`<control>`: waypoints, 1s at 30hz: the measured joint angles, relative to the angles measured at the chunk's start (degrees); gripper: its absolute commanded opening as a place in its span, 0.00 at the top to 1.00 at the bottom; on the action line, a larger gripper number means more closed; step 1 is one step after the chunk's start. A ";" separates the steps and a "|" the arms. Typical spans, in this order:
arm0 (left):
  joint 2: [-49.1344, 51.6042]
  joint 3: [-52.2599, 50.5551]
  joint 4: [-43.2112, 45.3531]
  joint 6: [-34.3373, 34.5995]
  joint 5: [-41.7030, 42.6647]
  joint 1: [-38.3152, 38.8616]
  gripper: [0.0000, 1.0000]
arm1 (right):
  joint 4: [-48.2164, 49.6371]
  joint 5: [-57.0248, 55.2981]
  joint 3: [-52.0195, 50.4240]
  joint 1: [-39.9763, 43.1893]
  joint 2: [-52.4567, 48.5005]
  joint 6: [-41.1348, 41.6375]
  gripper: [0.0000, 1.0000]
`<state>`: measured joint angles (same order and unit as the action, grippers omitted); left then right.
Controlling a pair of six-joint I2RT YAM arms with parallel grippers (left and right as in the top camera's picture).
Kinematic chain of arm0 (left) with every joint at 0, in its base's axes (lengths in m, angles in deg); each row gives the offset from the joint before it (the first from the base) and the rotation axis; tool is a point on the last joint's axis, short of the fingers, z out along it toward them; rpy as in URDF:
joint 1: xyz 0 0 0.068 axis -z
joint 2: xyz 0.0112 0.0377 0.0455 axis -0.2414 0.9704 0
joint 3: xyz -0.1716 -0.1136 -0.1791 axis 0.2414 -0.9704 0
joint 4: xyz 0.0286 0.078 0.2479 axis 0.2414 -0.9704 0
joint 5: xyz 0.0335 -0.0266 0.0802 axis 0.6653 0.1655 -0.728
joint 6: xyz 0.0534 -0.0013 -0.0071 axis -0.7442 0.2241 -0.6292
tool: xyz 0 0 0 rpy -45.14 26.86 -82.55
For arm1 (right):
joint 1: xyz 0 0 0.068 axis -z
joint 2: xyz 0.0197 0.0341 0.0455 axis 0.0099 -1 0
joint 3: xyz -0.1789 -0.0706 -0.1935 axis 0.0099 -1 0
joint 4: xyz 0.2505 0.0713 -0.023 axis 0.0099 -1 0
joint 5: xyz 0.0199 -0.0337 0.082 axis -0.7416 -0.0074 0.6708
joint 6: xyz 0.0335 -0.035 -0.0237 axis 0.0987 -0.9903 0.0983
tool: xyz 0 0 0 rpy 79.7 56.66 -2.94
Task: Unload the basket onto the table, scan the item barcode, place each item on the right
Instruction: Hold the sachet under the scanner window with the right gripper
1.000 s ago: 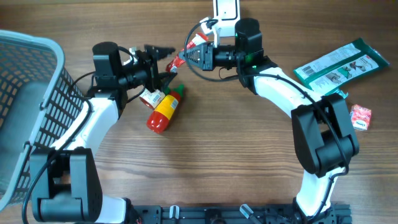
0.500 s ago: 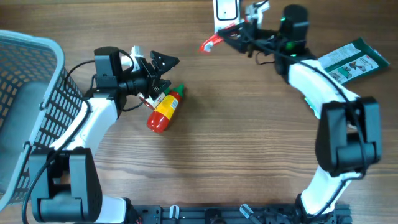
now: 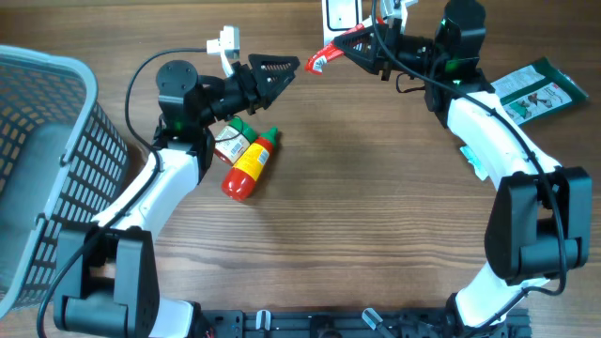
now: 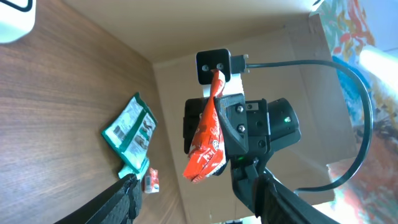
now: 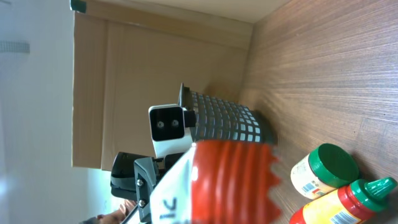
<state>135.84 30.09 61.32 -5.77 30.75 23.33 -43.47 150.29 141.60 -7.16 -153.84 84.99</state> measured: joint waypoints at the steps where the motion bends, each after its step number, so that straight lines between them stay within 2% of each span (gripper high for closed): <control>1: 0.00 0.00 0.00 0.63 -0.66 0.48 0.38 | -0.02 0.00 0.00 0.00 0.00 0.02 0.96; 4: 0.00 0.00 0.39 1.29 -2.12 1.49 0.41 | -0.04 -0.22 0.00 -0.50 0.00 0.20 0.96; 6: 0.00 0.00 2.19 1.70 -2.82 1.81 0.50 | -0.22 -1.05 0.00 -1.44 0.00 0.22 0.96; 14: 0.00 0.00 2.60 3.21 -4.81 1.86 0.64 | -0.24 -2.62 0.00 -2.58 0.00 0.92 0.96; 30: 0.00 0.00 2.60 5.97 -5.05 1.86 0.71 | -0.22 -6.54 0.00 -2.84 0.00 1.70 0.96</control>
<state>135.84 30.09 63.93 0.20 25.71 25.19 -43.68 143.75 141.60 -10.00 -153.84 86.69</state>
